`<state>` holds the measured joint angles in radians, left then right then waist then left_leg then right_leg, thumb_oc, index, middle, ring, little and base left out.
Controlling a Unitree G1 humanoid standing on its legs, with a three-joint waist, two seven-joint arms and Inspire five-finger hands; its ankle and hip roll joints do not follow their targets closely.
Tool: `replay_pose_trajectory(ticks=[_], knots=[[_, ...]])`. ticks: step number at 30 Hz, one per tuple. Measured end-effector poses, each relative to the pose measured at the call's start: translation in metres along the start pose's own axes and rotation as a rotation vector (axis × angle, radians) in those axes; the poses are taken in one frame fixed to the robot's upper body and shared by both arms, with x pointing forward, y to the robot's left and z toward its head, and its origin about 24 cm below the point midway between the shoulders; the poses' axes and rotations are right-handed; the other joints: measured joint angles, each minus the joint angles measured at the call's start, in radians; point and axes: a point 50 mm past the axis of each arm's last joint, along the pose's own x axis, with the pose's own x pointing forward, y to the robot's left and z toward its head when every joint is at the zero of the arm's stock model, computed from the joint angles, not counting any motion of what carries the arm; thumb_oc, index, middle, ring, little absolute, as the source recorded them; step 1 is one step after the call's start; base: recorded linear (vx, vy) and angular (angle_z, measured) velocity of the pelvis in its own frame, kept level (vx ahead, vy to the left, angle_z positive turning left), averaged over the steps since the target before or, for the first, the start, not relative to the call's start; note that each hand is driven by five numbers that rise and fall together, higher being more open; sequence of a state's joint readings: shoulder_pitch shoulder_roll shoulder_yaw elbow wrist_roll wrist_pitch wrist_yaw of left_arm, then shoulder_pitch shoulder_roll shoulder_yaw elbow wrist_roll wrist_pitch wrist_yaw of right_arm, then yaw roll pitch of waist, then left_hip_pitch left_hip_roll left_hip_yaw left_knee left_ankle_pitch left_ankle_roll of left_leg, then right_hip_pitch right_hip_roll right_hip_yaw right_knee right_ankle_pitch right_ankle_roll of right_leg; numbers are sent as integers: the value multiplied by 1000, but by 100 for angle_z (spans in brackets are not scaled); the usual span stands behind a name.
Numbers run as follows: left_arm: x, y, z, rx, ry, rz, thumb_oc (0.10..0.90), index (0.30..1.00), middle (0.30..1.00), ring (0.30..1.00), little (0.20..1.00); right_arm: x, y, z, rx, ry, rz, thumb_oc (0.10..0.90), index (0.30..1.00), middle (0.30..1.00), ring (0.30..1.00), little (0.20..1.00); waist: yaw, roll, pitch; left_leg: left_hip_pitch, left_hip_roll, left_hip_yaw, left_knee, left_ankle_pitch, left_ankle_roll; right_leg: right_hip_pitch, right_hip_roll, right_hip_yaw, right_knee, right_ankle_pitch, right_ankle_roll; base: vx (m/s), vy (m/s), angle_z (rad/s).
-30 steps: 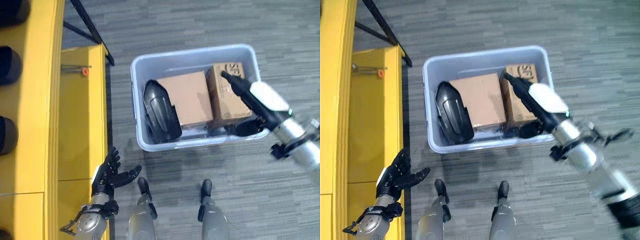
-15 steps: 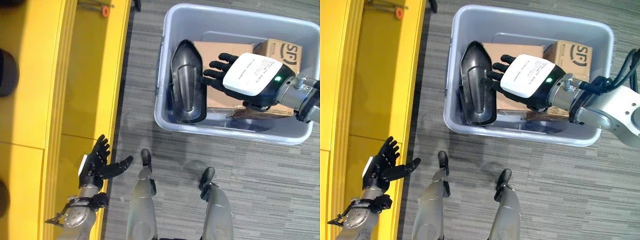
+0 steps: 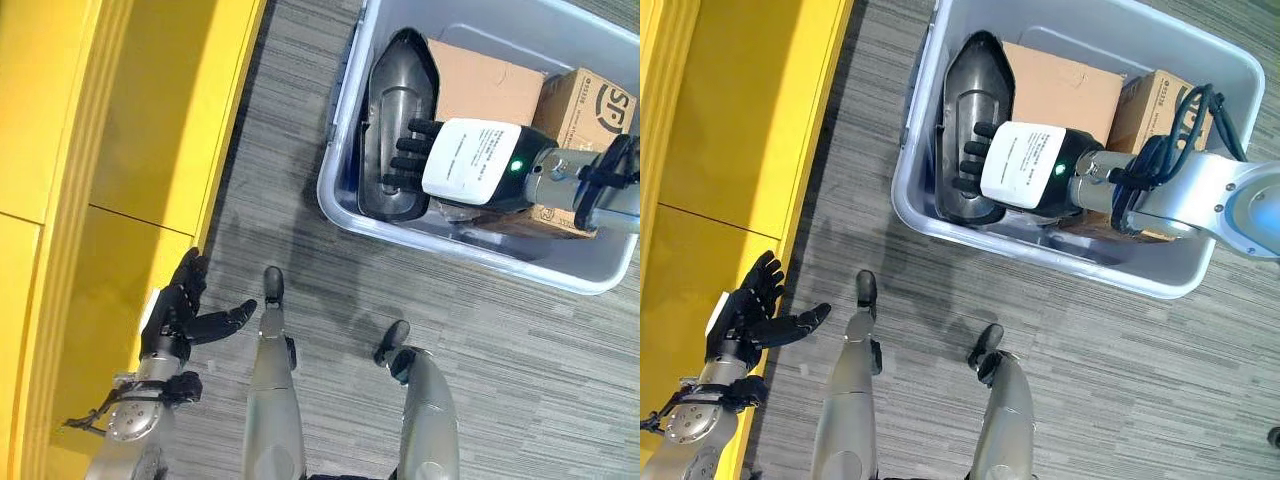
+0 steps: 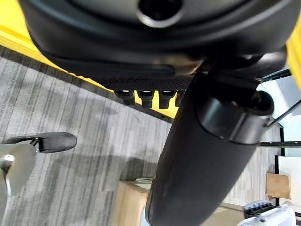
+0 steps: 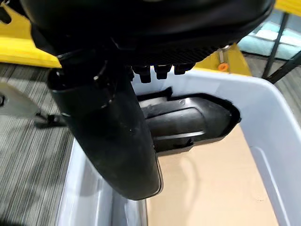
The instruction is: Move parts from the plastic box to the shelf.
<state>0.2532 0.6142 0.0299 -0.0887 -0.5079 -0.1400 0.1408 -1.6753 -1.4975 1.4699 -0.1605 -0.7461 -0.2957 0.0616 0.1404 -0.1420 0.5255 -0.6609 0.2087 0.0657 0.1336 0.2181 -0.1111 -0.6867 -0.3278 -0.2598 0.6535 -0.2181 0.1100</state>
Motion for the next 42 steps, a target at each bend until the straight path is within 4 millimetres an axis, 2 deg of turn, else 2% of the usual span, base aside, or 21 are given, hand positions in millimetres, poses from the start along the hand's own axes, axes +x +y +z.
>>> replay_pose_trajectory(ticks=[5,13,22,38,42], knots=[[0,1,1,5,-2,3,900,1000,1000,1000,1000,1,6,3,-7,-10,20,900,1000,1000,1000,1000,1,-4,-1,-20,-1,-18,-3,7,-1,-13,-1,-11,11,-5,-7,20,10,7],[1,4,4,34,-7,-3,900,1000,1000,1000,1000,-3,22,-12,-38,59,90,900,1000,1000,1000,1000,10,-12,-2,-51,-2,-19,-9,21,1,-54,-3,-8,28,-7,-10,0,0,0],[1,5,6,36,-21,-6,900,1000,1000,1000,1000,-6,27,-18,-68,89,94,900,1000,1000,1000,1000,10,-12,-2,-57,-2,-16,-17,23,1,-74,-3,-1,33,-9,-13,0,0,0],[3,10,11,72,-32,-19,900,1000,1000,1000,1000,-7,20,-27,-122,129,62,900,1000,1000,1000,1000,8,-17,-4,-74,-3,-15,-20,26,0,-99,-4,4,44,-10,-13,6,2,0],[2,9,12,72,-35,-21,900,1000,1000,1000,1000,-1,13,-34,-134,145,40,900,1000,1000,1000,1000,6,-23,-8,-83,-3,-17,-28,28,1,-111,-2,5,40,-11,-14,8,2,0]])
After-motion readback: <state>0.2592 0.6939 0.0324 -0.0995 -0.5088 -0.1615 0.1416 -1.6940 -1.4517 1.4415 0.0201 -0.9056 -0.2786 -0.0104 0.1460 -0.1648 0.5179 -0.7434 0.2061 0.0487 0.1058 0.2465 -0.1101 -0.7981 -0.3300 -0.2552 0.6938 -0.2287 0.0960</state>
